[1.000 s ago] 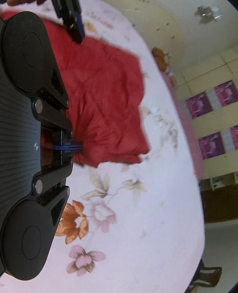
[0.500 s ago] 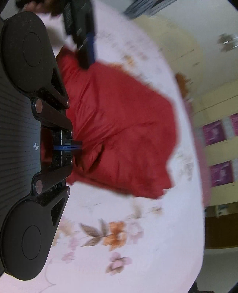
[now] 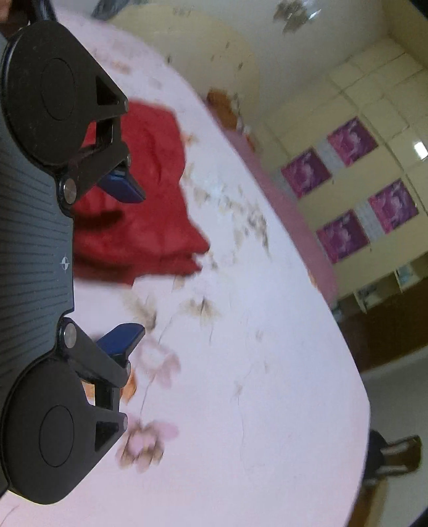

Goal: Fold large clothes

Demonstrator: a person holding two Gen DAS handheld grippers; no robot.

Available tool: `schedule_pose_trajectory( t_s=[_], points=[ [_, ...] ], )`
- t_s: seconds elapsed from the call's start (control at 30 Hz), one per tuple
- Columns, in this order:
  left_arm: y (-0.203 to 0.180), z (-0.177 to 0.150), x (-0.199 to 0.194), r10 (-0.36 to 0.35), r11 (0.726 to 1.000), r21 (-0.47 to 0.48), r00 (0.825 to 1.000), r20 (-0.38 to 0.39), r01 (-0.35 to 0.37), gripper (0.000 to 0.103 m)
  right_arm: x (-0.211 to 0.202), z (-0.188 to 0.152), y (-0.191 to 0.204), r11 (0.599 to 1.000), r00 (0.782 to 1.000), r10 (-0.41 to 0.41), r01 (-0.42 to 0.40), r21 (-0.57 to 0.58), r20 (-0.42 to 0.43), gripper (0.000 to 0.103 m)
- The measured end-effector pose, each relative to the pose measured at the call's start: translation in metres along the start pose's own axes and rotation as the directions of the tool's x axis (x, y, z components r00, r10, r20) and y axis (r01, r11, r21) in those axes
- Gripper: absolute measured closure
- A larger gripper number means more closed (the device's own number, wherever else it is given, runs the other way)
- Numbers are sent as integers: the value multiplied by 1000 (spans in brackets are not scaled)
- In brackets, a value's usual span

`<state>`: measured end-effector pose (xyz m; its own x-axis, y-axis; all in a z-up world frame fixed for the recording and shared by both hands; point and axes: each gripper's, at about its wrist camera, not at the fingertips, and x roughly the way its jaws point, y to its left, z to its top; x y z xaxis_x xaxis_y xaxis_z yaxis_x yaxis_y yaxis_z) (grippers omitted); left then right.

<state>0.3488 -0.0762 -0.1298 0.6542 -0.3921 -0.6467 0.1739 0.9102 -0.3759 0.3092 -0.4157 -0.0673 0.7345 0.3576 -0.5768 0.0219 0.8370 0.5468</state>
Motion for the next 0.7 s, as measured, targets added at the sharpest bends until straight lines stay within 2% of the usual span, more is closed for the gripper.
schedule_pose_trajectory(
  t_s=[0.03,0.13,0.2,0.27,0.3,0.37,0.4,0.43,0.47,0.5,0.53,0.6,0.7],
  points=[
    [1,0,3,1,1000,-10,1000,-2,-2,34,7,2,-1,1000,1000,15,-15,-11,-28,64],
    [4,0,12,13,1000,-26,1000,-15,-13,32,27,2,4,996,996,24,-31,-80,-88,90],
    [4,1,15,28,999,-29,999,-20,-29,26,30,2,14,984,997,38,-48,-171,-62,91],
    [5,0,19,37,999,-36,999,-23,-38,19,40,-6,11,971,997,-12,-5,-237,-70,90],
    [6,0,21,33,998,-48,999,-28,-34,18,51,-11,-1,976,993,-40,16,-216,-111,90],
    [6,1,22,37,997,-61,998,-41,-40,17,54,-16,-24,995,990,5,-19,-97,-138,90],
    [6,3,21,43,997,-56,998,-44,-45,18,51,-13,-26,997,990,16,-27,-75,-143,90],
    [5,3,20,45,998,-51,998,-44,-47,18,48,-11,-27,998,989,22,-31,-62,-146,86],
    [5,4,18,44,998,-52,998,-46,-47,18,45,-9,-28,999,988,23,-30,-41,-154,74],
    [7,4,17,36,998,-59,998,-50,-39,18,42,-7,-31,1000,987,17,-20,-16,-157,38],
    [9,4,18,22,997,-70,998,-54,-26,18,36,-7,-34,999,987,54,-53,7,-152,28],
    [14,4,19,-21,995,-102,998,-63,14,21,31,-7,-38,994,977,109,-103,41,-183,29],
    [19,5,25,-87,986,-152,993,-76,75,21,32,-7,-48,987,969,127,-104,120,-211,29]
  ],
)
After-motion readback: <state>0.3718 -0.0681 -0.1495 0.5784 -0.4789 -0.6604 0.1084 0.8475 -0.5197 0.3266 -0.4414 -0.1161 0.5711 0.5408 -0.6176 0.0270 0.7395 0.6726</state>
